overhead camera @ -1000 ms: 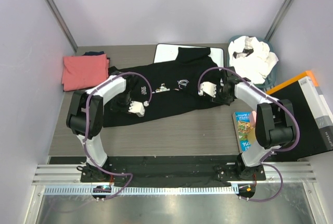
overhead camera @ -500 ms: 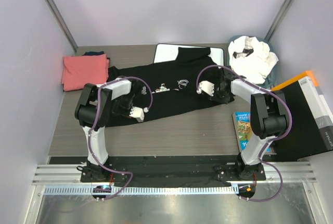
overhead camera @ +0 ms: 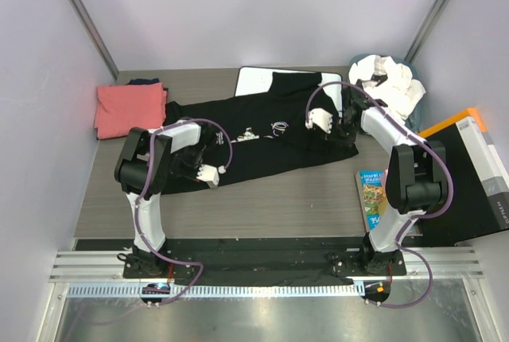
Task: Fold and stack the t-shirts
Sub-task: Fold the flattened tshirt in 1/3 of the way
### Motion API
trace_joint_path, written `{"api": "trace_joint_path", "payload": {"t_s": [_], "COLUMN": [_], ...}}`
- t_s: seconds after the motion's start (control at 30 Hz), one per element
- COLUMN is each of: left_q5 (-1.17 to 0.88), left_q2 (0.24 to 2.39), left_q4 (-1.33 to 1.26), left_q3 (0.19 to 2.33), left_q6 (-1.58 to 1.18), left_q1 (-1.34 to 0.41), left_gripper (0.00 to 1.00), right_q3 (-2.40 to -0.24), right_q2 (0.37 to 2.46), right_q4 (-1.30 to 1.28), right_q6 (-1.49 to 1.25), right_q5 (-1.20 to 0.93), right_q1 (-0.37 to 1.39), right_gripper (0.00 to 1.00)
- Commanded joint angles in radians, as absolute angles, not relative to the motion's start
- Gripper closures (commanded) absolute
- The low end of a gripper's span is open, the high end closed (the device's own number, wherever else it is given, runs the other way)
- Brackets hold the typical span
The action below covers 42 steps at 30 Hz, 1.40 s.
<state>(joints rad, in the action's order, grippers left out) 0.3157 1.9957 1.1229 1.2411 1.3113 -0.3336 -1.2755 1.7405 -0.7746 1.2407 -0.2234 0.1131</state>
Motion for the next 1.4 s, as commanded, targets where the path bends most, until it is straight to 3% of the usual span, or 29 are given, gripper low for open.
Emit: {"api": "trace_joint_path", "payload": {"t_s": [0.0, 0.03, 0.07, 0.2, 0.47, 0.8, 1.03, 1.07, 1.2, 1.23, 1.37], "left_q5": [0.293, 0.295, 0.296, 0.307, 0.316, 0.265, 0.226, 0.227, 0.242, 0.235, 0.209], "left_q2": [2.032, 2.037, 2.043, 2.057, 2.033, 1.951, 1.907, 1.899, 1.866, 1.852, 1.775], "left_q4": [1.121, 1.121, 1.121, 1.123, 1.128, 1.115, 1.117, 1.117, 1.14, 1.178, 1.279], "left_q3": [1.244, 1.247, 1.252, 1.253, 1.195, 1.101, 1.054, 1.045, 1.072, 1.107, 1.23], "left_q6": [1.304, 1.304, 1.302, 1.299, 1.307, 1.322, 1.354, 1.359, 1.358, 1.348, 1.339], "left_q1": [-0.325, -0.327, -0.325, -0.321, -0.276, -0.249, -0.247, -0.247, -0.242, -0.242, -0.242], "left_gripper": [1.0, 1.0, 1.0, 1.0, 1.0, 1.0, 1.0, 1.0, 1.0, 0.99, 0.75], "right_q3": [-1.347, -1.351, -1.358, -1.362, -1.281, -1.005, -0.95, -0.945, -0.983, -1.0, -1.097], "right_q2": [1.821, 1.857, 1.879, 1.951, 1.947, 1.769, 1.683, 1.658, 1.579, 1.559, 1.48], "right_q4": [-0.689, -0.677, -0.673, -0.663, -0.667, -0.67, -0.715, -0.716, -0.748, -0.759, -0.776], "right_q6": [1.164, 1.163, 1.161, 1.167, 1.189, 1.204, 1.161, 1.16, 1.16, 1.172, 1.231], "right_q5": [-0.218, -0.215, -0.212, -0.192, -0.137, -0.112, -0.121, -0.121, -0.126, -0.133, -0.182], "right_q1": [0.098, 0.098, 0.098, 0.098, 0.049, 0.029, 0.043, 0.044, 0.058, 0.063, 0.097], "right_gripper": [0.79, 0.89, 0.93, 0.98, 0.98, 0.99, 0.98, 0.96, 0.66, 0.62, 0.44]}}
